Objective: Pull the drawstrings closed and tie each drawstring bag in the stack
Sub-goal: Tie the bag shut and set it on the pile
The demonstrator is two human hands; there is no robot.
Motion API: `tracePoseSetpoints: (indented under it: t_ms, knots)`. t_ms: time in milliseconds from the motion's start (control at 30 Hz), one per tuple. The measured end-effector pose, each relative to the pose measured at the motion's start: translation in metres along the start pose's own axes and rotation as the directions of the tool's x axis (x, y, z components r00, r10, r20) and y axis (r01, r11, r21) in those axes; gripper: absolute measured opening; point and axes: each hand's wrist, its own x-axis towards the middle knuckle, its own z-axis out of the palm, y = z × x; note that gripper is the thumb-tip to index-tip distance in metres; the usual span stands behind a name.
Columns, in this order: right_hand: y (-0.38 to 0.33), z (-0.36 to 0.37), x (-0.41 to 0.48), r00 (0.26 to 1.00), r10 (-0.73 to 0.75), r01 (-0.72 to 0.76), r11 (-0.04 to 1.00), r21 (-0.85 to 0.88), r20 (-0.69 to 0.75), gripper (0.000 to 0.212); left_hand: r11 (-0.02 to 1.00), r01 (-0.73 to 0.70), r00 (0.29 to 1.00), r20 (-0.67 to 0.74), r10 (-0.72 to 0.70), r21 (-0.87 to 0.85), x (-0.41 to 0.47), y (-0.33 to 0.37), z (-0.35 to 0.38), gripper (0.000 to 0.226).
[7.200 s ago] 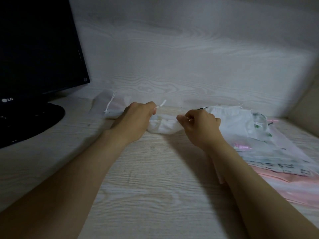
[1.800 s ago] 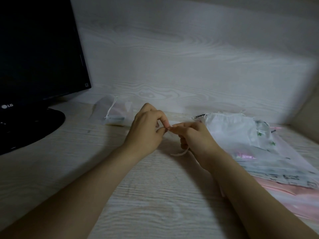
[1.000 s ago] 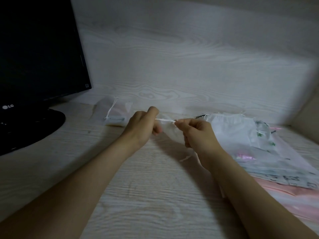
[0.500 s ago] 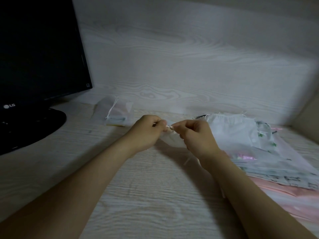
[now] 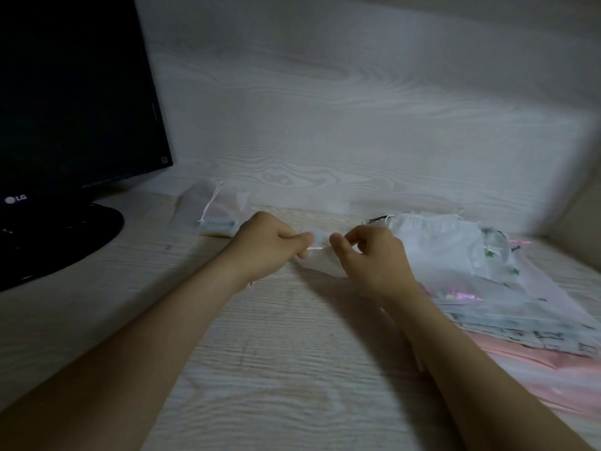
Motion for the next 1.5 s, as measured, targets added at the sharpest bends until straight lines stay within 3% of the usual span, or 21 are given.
tracePoseSetpoints:
  t_ms: [100,267,433,567,667,867,1067,1267,1400,1500]
  knots:
    - [0.002,0.004,0.002,1.0,-0.001,0.001,1.0,-0.021,0.014,0.031,1.0,-0.022,0.999,0.036,0.022,0.0,-0.003,0.002,0.0,0.032]
    - [0.005,0.005,0.005,1.0,0.02,-0.019,0.998,-0.057,0.017,0.033,1.0,0.017,1.0,-0.013,-0.017,0.025,0.001,-0.001,0.004,0.033]
    - [0.008,0.005,0.005,0.999,0.04,-0.039,0.998,-0.043,0.016,0.033,0.998,0.064,0.995,0.078,-0.062,-0.022,0.0,-0.001,0.003,0.037]
    - [0.007,0.004,0.004,1.0,0.028,-0.028,0.999,-0.041,0.006,0.026,0.919,0.211,0.962,0.24,-0.134,-0.333,0.0,0.006,0.001,0.039]
    - [0.004,0.005,0.003,1.0,-0.003,0.003,0.999,-0.044,0.002,0.022,0.866,0.187,0.977,0.179,-0.115,-0.464,0.003,0.009,0.004,0.044]
    - [0.002,0.008,0.0,0.997,-0.045,0.047,0.998,-0.033,0.063,0.022,0.86,0.067,0.998,0.037,-0.055,-0.507,-0.002,0.016,0.007,0.037]
    - [0.003,0.01,-0.003,0.987,-0.085,0.092,0.994,-0.051,0.134,0.025,0.779,0.056,0.991,0.132,0.035,-0.624,-0.007,0.022,0.008,0.035]
    - [0.002,0.011,-0.003,0.983,-0.115,0.125,0.99,-0.059,0.145,0.026,0.876,0.109,0.978,0.207,-0.011,-0.47,-0.002,0.011,0.01,0.044]
    - [0.0,0.011,-0.004,0.992,-0.105,0.109,0.992,-0.057,0.064,0.027,0.891,0.162,0.976,0.204,-0.08,-0.425,0.001,0.007,0.009,0.044]
    - [-0.003,0.009,-0.003,0.996,-0.076,0.069,0.991,0.117,0.057,0.022,0.917,0.166,0.972,0.219,-0.089,-0.362,0.0,0.007,0.011,0.041]
